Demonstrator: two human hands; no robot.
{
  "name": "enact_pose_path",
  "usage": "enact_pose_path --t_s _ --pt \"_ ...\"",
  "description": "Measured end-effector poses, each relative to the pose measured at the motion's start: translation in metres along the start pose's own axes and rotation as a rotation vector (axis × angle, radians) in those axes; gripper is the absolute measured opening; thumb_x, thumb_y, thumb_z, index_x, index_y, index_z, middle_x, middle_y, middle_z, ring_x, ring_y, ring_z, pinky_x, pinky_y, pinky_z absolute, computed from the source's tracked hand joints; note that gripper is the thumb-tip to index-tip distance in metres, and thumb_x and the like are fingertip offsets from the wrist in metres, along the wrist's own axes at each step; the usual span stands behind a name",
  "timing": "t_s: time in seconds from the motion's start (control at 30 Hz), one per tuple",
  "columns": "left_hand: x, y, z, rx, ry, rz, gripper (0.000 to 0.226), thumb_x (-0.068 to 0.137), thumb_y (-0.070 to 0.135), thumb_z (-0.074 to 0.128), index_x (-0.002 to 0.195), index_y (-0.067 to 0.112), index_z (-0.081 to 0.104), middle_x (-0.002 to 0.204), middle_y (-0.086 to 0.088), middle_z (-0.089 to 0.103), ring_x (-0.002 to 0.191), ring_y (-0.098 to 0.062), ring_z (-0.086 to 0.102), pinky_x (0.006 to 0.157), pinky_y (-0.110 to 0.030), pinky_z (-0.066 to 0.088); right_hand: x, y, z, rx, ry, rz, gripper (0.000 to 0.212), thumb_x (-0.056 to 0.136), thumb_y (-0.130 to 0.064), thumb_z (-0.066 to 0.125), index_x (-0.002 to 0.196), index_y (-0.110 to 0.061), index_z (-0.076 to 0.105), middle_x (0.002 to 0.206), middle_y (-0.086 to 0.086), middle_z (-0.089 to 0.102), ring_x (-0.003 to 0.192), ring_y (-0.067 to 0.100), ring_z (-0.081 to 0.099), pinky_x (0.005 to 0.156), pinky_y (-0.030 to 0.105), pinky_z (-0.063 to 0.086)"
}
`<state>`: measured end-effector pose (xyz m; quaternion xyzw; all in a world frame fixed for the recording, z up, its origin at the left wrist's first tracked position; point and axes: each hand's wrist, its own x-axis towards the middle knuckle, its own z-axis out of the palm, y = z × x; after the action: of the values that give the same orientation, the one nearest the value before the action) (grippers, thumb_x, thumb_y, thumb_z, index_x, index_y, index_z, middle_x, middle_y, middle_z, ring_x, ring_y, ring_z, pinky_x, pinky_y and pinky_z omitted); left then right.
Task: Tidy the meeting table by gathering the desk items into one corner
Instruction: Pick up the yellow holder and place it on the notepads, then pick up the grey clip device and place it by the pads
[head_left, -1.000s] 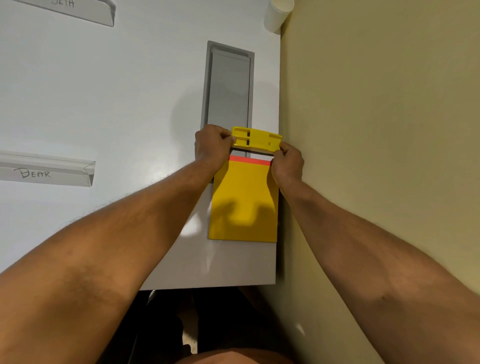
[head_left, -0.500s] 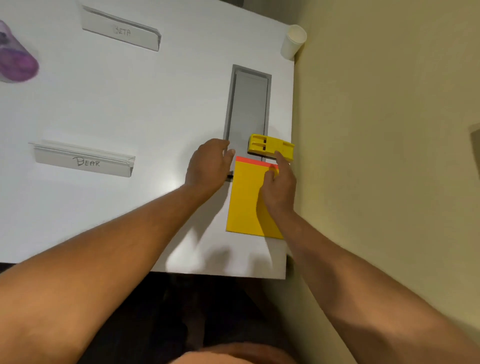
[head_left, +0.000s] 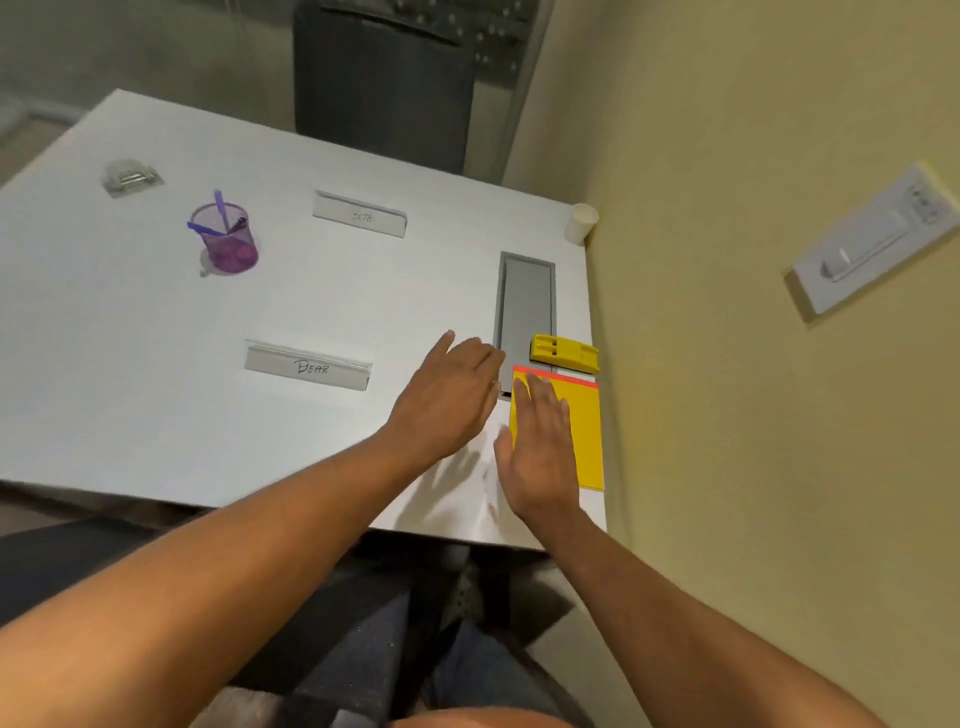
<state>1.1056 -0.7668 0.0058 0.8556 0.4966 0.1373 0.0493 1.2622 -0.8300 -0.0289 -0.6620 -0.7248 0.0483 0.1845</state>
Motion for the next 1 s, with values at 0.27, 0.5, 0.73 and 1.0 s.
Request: enact_pose_path --t_s 0.27,0.5,0.73,1.0 --pt "-0.071 0.024 -0.063 0.19 0.108 -0.157 0.063 0.113 0.042 0.03 0.166 0.008 0.023 0.174 -0.01 0.027 0.164 -0.029 0.013 0.133 -0.054 0.01 -0.007 -0.047 -0.057 0.118 0.131 -0.038 0.057 0.106 -0.016 0.051 0.16 -0.006 0.037 0.17 0.011 0.032 0.161 0.026 0.022 0.133 0.045 0.009" --pt "-0.16 0.02 -0.119 0.403 0.334 -0.42 0.068 0.109 0.046 0.037 0.165 0.009 0.027 0.175 -0.015 0.024 0.164 -0.035 0.017 0.13 -0.061 0.018 -0.01 -0.11 -0.074 0.204 0.146 -0.334 0.059 0.108 -0.029 0.044 0.163 -0.012 0.032 0.173 0.007 0.026 0.162 0.024 0.019 0.133 0.048 0.009" --pt "-0.302 0.005 -0.196 0.51 0.394 -0.76 0.073 0.11 0.043 0.041 0.167 0.006 0.017 0.176 -0.016 0.017 0.164 -0.036 0.011 0.13 -0.063 0.014 -0.038 -0.246 -0.089 0.277 0.142 -0.637 0.065 0.108 -0.036 0.048 0.165 -0.016 0.023 0.176 0.004 0.015 0.163 0.023 0.013 0.134 0.044 0.004" --pt "-0.474 -0.019 -0.248 0.54 0.504 -0.962 0.077 0.107 0.043 0.05 0.166 0.004 0.021 0.177 -0.014 0.014 0.165 -0.033 0.008 0.13 -0.063 0.014 -0.136 -0.403 -0.083 0.326 0.083 -0.93 0.066 0.108 -0.038 0.04 0.165 -0.008 0.023 0.175 0.01 0.016 0.163 0.028 0.01 0.133 0.051 0.006"
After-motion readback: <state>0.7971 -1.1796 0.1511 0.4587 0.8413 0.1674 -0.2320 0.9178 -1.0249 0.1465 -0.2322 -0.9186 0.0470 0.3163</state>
